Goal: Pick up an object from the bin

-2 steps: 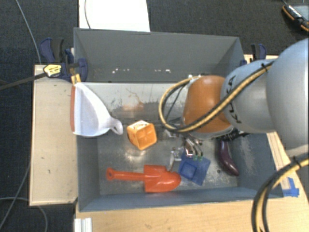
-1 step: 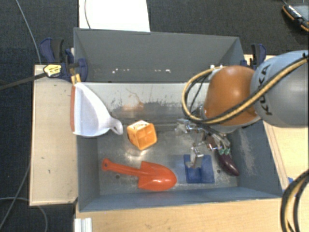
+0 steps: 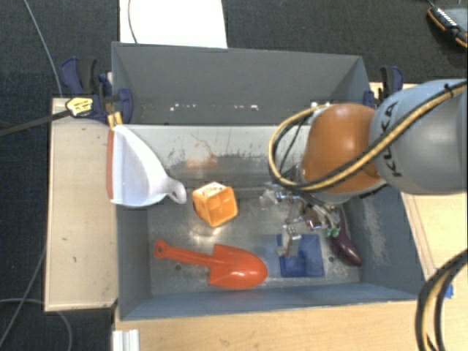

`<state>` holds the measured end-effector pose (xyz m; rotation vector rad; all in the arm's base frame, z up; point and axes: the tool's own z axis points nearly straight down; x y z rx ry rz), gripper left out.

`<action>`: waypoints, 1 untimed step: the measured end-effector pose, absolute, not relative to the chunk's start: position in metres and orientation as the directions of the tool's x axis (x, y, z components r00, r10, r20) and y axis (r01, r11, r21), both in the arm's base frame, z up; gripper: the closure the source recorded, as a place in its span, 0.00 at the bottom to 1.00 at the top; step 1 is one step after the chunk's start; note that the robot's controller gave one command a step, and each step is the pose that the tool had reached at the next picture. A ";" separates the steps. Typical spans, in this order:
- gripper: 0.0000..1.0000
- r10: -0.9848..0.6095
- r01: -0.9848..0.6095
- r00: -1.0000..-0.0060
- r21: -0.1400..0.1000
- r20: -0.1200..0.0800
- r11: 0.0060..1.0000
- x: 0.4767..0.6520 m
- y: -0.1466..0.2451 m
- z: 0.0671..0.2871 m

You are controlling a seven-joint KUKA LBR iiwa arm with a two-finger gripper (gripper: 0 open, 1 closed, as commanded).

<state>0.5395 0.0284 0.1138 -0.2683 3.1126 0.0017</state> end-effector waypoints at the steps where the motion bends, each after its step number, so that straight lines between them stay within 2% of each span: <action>1: 0.00 -0.526 -0.526 -0.851 -0.006 -0.014 0.851 0.526 0.029 0.105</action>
Offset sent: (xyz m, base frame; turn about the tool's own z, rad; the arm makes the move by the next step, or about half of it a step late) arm -0.0253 -0.0365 -0.0423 -0.1251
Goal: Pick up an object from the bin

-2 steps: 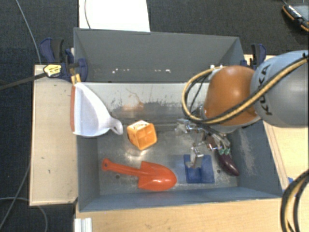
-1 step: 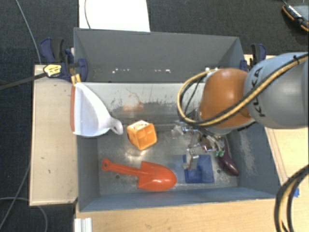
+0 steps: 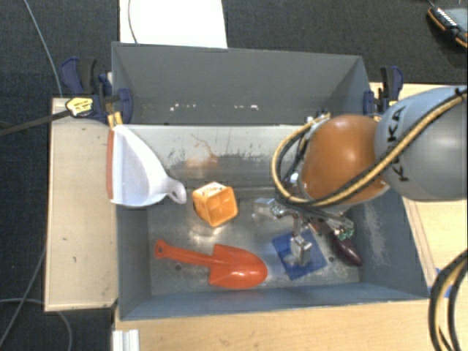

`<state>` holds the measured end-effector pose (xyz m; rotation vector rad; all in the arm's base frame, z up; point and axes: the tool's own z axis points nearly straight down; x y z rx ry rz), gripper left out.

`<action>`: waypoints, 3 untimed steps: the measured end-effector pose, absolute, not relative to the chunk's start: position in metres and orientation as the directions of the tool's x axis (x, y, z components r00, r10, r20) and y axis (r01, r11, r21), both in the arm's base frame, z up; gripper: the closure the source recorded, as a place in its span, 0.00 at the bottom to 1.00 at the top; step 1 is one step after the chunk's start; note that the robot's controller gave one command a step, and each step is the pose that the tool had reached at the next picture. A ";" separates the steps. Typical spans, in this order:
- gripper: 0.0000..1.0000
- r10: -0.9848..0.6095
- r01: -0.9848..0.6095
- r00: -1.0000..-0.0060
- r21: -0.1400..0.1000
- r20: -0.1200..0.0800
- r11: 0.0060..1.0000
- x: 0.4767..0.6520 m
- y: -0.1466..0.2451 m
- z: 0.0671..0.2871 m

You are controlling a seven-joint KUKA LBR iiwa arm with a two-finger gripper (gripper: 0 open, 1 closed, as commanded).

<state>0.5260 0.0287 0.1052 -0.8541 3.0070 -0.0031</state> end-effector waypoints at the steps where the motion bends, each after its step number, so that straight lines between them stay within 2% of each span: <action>1: 0.00 -0.291 -0.291 -0.957 0.001 -0.013 0.957 0.515 -0.007 0.073; 2: 1.00 -0.558 -0.558 -0.830 -0.008 -0.023 0.830 0.534 -0.027 0.071; 3: 1.00 -0.556 -0.556 -0.831 -0.008 -0.023 0.831 0.534 -0.027 0.071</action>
Offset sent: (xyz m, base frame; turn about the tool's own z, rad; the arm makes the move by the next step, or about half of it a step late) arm 0.0071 -0.0556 -0.0352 -0.0428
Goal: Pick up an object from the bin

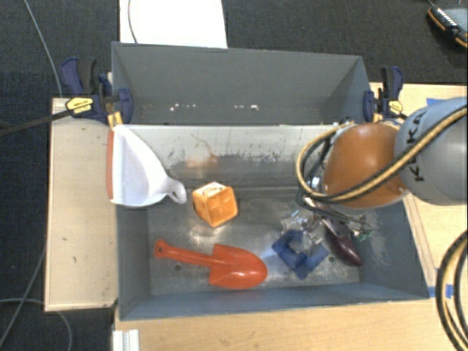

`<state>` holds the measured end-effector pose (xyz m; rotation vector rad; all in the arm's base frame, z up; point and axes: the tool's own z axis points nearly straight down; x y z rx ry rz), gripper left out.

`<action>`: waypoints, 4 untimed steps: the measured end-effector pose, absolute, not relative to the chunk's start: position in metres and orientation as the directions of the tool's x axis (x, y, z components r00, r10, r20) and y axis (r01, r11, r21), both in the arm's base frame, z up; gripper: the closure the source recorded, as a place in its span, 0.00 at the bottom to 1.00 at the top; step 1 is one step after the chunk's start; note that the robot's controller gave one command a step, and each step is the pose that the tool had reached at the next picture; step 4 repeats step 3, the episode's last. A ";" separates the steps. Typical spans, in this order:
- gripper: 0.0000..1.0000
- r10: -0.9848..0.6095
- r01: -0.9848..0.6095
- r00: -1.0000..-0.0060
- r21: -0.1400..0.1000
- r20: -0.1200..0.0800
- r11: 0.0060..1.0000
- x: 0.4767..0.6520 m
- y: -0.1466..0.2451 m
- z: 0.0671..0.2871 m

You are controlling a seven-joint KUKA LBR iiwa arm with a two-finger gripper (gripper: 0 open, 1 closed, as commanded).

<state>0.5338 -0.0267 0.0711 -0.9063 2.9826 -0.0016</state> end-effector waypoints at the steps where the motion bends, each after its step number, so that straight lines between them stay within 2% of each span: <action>1: 1.00 -0.546 -0.546 -0.837 -0.006 -0.022 0.838 0.523 -0.038 0.179; 2: 1.00 -0.515 -0.515 -0.857 -0.005 -0.023 0.857 0.514 -0.037 0.108; 3: 1.00 -0.524 -0.524 -0.851 -0.006 -0.025 0.851 0.517 -0.044 0.202; 4: 1.00 -0.524 -0.524 -0.851 -0.006 -0.025 0.851 0.517 -0.044 0.202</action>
Offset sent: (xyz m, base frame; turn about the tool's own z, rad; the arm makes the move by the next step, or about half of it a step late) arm -0.0257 -0.0090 -0.0009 0.0641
